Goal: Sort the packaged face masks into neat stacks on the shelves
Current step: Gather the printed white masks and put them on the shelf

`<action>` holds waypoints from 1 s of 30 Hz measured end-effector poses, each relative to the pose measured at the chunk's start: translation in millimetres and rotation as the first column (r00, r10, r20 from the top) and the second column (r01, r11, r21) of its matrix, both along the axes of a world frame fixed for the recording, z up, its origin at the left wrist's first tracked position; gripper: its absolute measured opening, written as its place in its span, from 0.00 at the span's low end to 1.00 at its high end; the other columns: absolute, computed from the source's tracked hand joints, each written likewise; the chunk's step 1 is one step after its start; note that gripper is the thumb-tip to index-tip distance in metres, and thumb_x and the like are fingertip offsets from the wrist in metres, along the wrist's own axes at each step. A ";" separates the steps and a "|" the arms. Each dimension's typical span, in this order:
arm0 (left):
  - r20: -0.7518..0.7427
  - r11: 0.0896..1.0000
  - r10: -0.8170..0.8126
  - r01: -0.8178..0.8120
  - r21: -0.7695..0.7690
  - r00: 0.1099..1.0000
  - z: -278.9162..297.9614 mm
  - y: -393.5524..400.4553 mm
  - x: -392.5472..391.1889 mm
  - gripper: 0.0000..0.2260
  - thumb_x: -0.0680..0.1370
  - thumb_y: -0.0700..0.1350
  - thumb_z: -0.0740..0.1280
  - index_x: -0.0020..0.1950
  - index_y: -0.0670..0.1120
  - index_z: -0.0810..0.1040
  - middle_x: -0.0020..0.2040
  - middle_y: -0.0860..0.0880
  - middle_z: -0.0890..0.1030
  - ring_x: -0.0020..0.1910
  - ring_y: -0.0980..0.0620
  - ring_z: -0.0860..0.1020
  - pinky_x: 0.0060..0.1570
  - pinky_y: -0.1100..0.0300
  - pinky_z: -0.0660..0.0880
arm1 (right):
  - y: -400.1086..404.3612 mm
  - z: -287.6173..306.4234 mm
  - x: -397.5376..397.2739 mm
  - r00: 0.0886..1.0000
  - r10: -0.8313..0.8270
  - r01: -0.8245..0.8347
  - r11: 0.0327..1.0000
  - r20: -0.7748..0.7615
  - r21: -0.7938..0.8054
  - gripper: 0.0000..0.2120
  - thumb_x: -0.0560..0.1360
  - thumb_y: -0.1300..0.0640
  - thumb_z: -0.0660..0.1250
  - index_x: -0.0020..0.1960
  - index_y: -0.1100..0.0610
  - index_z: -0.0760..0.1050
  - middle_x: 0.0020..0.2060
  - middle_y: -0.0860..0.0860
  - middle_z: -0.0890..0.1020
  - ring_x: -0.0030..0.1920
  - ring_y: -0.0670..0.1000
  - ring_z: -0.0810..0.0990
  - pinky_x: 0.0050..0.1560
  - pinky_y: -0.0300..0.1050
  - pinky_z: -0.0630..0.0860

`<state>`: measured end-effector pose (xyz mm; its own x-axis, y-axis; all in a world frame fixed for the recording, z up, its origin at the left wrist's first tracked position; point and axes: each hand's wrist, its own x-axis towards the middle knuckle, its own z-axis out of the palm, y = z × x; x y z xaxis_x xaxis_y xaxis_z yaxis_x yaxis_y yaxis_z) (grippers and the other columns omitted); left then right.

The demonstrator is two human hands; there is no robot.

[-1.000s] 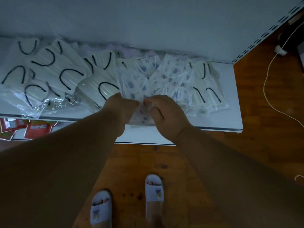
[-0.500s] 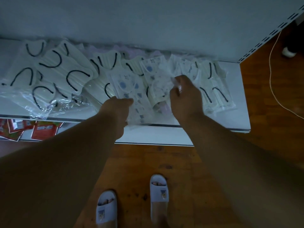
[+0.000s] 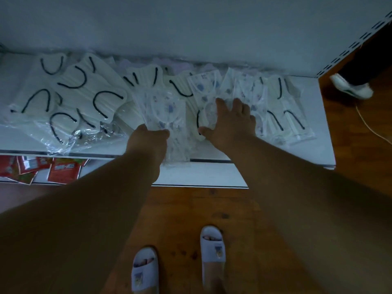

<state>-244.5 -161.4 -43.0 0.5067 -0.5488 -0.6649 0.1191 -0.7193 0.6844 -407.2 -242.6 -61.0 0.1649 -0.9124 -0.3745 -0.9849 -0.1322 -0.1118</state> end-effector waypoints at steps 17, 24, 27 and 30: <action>-0.084 0.999 -0.035 0.035 0.006 0.996 7.6 3.7 0.5 0.09 0.79 0.46 0.68 0.58 0.46 0.75 0.37 0.47 0.75 0.35 0.49 0.76 0.42 0.53 0.78 | -6.6 2.4 -6.9 0.986 -0.081 0.097 0.990 0.147 -0.106 0.28 0.77 0.38 0.62 0.70 0.53 0.65 0.67 0.58 0.71 0.67 0.62 0.69 0.63 0.58 0.70; -0.043 0.997 -0.062 0.063 0.037 0.997 3.9 8.6 1.4 0.10 0.80 0.47 0.68 0.59 0.46 0.74 0.38 0.48 0.75 0.34 0.50 0.74 0.32 0.58 0.71 | -6.5 -3.3 -0.2 0.999 -0.017 0.007 0.978 -0.044 -0.206 0.18 0.77 0.55 0.65 0.66 0.52 0.71 0.63 0.57 0.72 0.64 0.60 0.69 0.62 0.55 0.68; -0.051 0.997 -0.062 0.064 0.047 0.997 5.9 10.8 1.4 0.12 0.79 0.47 0.69 0.61 0.46 0.75 0.42 0.47 0.76 0.35 0.49 0.74 0.38 0.56 0.74 | -3.7 0.2 -3.6 0.992 -0.080 0.101 0.967 0.100 -0.233 0.16 0.79 0.60 0.62 0.66 0.55 0.73 0.61 0.57 0.76 0.63 0.59 0.72 0.60 0.52 0.69; -0.069 0.998 -0.042 0.046 0.045 0.997 11.2 11.0 -0.8 0.13 0.79 0.46 0.69 0.62 0.46 0.75 0.41 0.47 0.76 0.36 0.49 0.76 0.42 0.53 0.76 | 7.5 7.7 -1.0 0.893 -0.169 0.304 0.910 0.418 -0.281 0.15 0.82 0.60 0.59 0.67 0.58 0.74 0.60 0.57 0.79 0.60 0.57 0.77 0.58 0.48 0.71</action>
<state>-245.3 -150.5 -31.8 0.4358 -0.5373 -0.7221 0.1315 -0.7556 0.6417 -408.1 -235.1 -53.3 -0.0057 -1.0000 0.0015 -0.8822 0.0043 -0.4708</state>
